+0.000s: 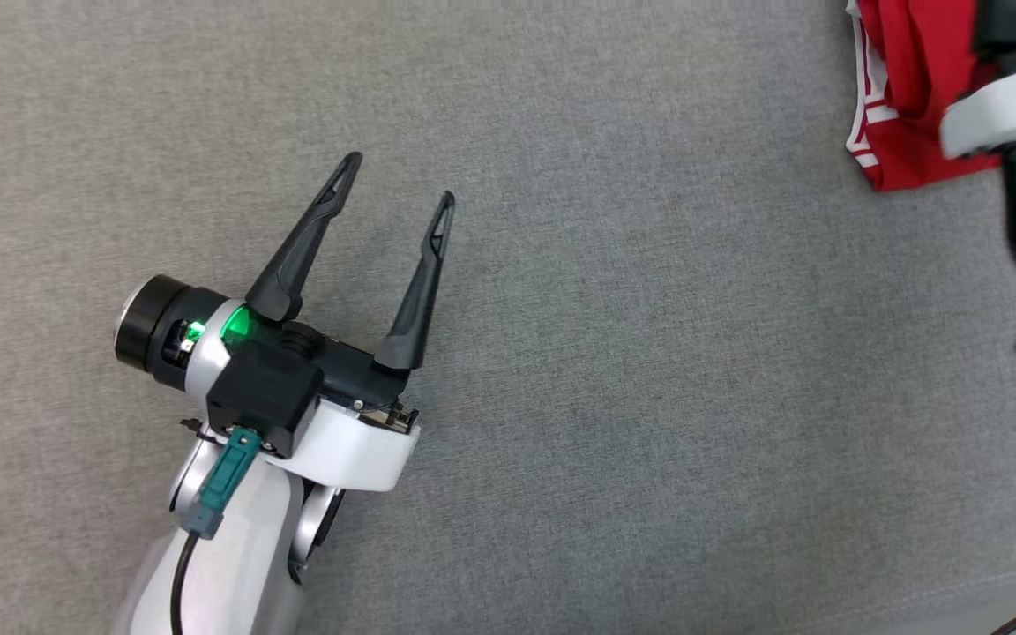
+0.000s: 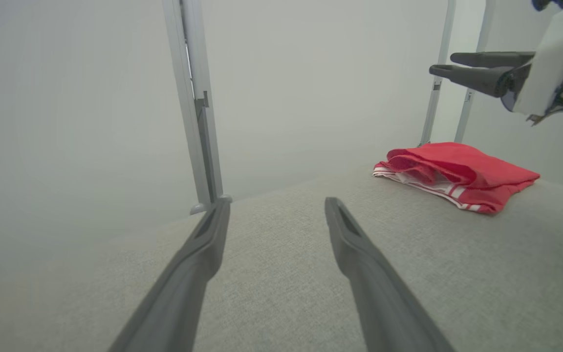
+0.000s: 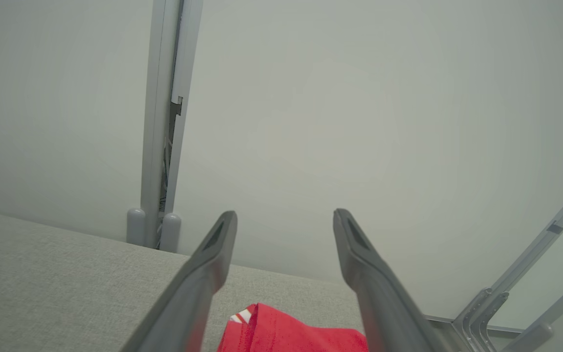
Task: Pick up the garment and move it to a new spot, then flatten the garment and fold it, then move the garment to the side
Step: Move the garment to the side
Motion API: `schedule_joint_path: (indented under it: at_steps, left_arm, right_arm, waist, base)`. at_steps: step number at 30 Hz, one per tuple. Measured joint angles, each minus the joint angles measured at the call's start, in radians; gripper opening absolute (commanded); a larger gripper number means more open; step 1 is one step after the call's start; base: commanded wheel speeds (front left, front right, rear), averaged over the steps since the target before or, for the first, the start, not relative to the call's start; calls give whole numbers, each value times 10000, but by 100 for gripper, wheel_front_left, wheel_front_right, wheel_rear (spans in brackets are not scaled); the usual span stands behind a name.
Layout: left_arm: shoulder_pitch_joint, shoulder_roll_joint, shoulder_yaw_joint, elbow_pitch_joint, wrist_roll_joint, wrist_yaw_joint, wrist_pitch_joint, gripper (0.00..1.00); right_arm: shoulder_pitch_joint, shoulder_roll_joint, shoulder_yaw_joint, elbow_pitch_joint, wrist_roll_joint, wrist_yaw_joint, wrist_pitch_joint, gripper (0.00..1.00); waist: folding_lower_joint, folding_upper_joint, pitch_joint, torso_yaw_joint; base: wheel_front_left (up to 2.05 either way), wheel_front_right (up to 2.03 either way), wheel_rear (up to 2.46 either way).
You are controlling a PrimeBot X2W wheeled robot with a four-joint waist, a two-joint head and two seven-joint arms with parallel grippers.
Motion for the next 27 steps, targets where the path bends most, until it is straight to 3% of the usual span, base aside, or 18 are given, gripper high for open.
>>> schedule_joint_path:
  at_steps: [5, 12, 27]
  left_arm:
    - [198, -178, 284, 272, -552, 242, -23, 100]
    - [814, -410, 849, 222, -1181, 600, -25, 100]
    - [2071, -656, 2174, 487, -1889, 326, -29, 100]
  right_arm:
    - [741, 399, 828, -454, 1037, 0, -2, 100]
    - [1987, 443, 1398, -901, 1812, 0, 0, 100]
    - [5247, 993, 1007, -2228, 2182, 0, 0, 100]
  waist:
    - [0, 0, -437, 335]
    - [0, 0, -1245, 885]
    - [0, 0, -3345, 1592]
  base:
    - [0, 0, 0]
    - [0, 0, 0]
    - [0, 0, 0]
